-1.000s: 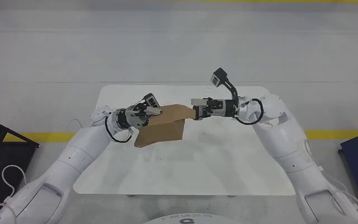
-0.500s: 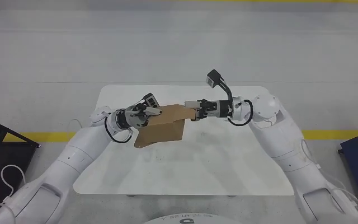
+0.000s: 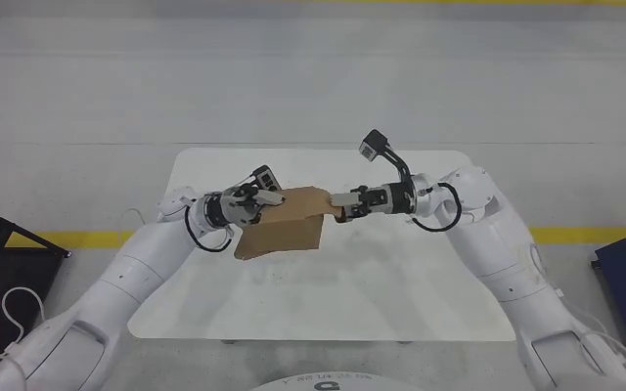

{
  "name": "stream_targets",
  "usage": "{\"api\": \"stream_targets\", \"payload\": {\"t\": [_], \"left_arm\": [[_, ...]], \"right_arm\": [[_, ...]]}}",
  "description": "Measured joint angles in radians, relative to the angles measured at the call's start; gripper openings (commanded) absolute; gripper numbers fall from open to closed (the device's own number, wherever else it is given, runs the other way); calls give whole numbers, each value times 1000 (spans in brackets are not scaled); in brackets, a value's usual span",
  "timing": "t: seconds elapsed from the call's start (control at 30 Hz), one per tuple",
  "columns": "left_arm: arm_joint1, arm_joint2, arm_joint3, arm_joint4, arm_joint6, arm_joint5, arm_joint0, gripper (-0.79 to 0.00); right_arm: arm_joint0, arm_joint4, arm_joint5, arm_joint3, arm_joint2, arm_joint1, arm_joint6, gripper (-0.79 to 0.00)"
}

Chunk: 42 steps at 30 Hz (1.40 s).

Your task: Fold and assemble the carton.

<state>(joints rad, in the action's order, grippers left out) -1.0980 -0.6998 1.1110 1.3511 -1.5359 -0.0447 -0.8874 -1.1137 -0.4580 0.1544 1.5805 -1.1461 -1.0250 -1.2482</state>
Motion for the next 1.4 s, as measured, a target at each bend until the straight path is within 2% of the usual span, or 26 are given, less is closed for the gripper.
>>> {"api": "stream_targets", "payload": {"t": [0.13, 0.37, 0.97, 1.4], "left_arm": [[1, 8, -2, -5, 0, 5, 0, -785], [2, 20, -3, -1, 0, 10, 4, -785], [8, 26, 4, 21, 0, 19, 10, -785], [18, 14, 19, 29, 0, 25, 3, -785]], "right_arm": [[1, 23, 3, 7, 9, 0, -2, 0], [20, 86, -53, 10, 38, -2, 26, 0], [33, 103, -71, 0, 56, -4, 61, 0], [53, 126, -124, -7, 71, -6, 94, 0]]}}
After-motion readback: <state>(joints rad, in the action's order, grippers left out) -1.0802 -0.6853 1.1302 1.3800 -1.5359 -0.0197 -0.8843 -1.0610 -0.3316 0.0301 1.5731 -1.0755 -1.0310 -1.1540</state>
